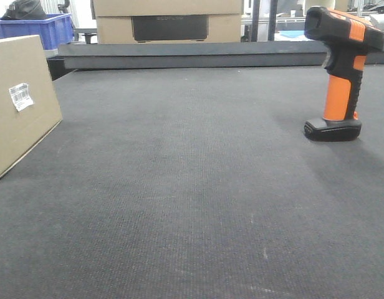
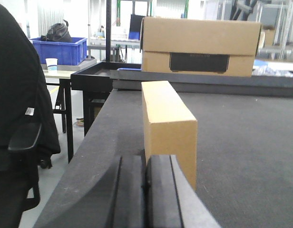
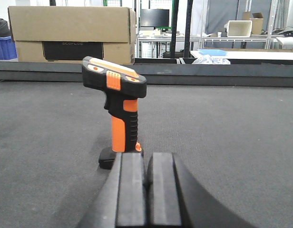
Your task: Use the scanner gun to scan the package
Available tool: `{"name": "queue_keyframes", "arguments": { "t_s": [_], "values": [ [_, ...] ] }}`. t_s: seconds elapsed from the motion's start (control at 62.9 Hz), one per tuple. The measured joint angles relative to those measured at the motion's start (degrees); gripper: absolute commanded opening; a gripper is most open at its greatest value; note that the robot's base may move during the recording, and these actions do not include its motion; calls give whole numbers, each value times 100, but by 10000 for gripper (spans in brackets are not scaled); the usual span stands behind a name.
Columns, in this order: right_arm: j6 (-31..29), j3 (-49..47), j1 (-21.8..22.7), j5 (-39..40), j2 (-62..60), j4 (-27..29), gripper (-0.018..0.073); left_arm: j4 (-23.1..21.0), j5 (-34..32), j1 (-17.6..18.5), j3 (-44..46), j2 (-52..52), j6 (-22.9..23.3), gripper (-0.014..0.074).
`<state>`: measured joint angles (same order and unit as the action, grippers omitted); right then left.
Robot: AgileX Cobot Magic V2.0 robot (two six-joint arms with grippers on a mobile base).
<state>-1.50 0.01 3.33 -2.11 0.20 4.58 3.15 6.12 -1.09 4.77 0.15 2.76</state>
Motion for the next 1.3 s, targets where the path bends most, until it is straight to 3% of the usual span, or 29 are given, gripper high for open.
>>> {"name": "queue_keyframes", "arguments": {
  "t_s": [0.238,0.572,0.747,0.89,1.017,1.303],
  "values": [
    [0,0,0,0,0,0,-168,96,1403,0,1369,517,0,-111],
    [0,0,0,0,0,0,-168,118,3385,0,3570,3485,0,-111],
    [0,0,0,0,0,0,-168,46,3576,0,4051,4581,0,-111],
    [0,0,0,0,0,0,-168,-399,3666,0,4465,5236,0,-111],
    [0,0,0,0,0,0,-168,-694,4130,0,5349,5984,0,-111],
    [0,0,0,0,0,0,-168,-741,4971,0,7182,7679,188,-111]
  ]
}}
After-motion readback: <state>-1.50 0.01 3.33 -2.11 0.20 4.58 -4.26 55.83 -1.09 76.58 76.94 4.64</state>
